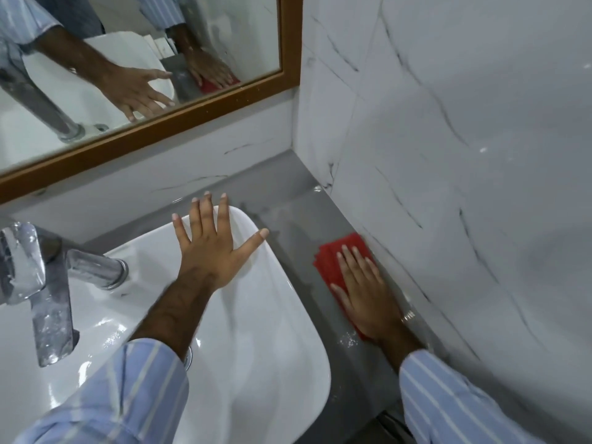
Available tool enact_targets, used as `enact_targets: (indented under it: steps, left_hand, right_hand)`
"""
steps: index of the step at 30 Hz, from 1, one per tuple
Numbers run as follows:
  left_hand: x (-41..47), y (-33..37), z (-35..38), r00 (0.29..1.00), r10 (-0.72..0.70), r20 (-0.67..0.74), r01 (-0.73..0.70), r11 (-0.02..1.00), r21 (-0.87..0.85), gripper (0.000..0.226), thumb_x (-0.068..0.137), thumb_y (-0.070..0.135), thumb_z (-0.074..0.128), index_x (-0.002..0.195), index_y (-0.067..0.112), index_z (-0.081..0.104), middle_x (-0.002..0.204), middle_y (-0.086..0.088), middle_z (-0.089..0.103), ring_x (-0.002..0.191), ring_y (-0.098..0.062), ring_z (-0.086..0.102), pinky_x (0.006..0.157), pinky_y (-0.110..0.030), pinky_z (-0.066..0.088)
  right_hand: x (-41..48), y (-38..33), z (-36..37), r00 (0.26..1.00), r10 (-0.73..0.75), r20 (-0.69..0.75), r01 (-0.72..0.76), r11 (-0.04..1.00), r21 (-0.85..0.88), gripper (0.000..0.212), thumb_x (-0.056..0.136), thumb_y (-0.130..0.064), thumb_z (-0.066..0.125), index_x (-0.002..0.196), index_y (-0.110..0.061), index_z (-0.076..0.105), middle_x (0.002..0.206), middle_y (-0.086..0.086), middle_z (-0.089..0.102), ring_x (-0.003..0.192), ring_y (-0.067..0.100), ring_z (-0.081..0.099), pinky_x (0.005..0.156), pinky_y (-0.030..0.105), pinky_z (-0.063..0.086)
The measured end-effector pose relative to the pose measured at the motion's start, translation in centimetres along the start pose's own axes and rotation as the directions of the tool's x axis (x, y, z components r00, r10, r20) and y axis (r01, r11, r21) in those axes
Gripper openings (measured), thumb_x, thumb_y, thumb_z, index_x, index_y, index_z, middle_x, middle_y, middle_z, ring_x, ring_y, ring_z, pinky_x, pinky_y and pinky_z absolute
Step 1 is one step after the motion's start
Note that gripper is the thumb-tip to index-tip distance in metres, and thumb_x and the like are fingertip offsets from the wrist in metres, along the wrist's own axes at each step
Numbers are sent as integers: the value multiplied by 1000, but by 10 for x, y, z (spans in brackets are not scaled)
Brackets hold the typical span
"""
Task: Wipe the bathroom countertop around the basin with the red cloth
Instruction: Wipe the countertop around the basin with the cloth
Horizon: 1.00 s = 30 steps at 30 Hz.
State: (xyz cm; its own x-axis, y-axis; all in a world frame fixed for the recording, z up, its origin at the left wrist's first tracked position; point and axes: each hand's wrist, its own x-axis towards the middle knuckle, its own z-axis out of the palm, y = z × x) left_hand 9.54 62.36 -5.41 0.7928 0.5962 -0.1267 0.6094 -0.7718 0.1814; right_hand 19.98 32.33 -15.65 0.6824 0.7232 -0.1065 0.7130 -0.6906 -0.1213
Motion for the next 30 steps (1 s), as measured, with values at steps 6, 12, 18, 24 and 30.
enact_targets:
  steps: [6, 12, 18, 24, 30]
  left_hand:
    - [-2, -1, 0, 1000, 1, 0, -1, 1000, 8, 121, 72, 99, 5, 168, 26, -1, 178, -6, -6, 164, -28, -9, 127, -61, -13]
    - [-4, 2, -4, 1000, 10, -11, -10, 1000, 0, 117, 75, 95, 12, 168, 24, 2, 178, -8, -4, 164, -31, -6, 127, -63, -9]
    - [-4, 1, 1, 999, 30, -39, -31, 999, -16, 117, 77, 95, 10, 168, 22, 2, 177, -11, -3, 164, -32, -7, 127, -64, -11]
    - [-5, -1, 4, 999, 25, -43, -25, 1000, 1, 115, 79, 95, 10, 168, 24, -1, 177, -9, -7, 164, -30, -10, 127, -62, -13]
    - [-2, -2, 3, 999, 30, -33, -30, 999, 10, 117, 77, 96, 8, 168, 23, 0, 177, -10, -5, 164, -31, -8, 126, -63, -12]
  right_hand:
    - [40, -16, 2, 997, -69, 29, 69, 998, 6, 73, 108, -56, 20, 166, -12, 18, 175, 6, 20, 163, 22, 12, 131, 44, 16]
    - [-102, 31, 18, 986, 169, 14, -169, 983, 77, 72, 108, -59, 18, 168, -19, 13, 176, -2, 6, 162, 21, 17, 130, 38, 8]
    - [-60, -12, 14, 980, 197, -26, -196, 980, 38, 71, 108, -51, 21, 164, -9, 27, 172, 9, 23, 159, 28, 25, 129, 46, 23]
    - [2, -61, 16, 995, -70, 65, 67, 996, 55, 75, 107, -59, 23, 168, -17, 8, 177, 3, 6, 163, 21, 3, 133, 45, 9]
    - [-109, 9, 19, 946, 322, -34, -317, 943, 97, 76, 106, -60, 16, 164, -10, 25, 171, 8, 22, 159, 30, 27, 128, 52, 26]
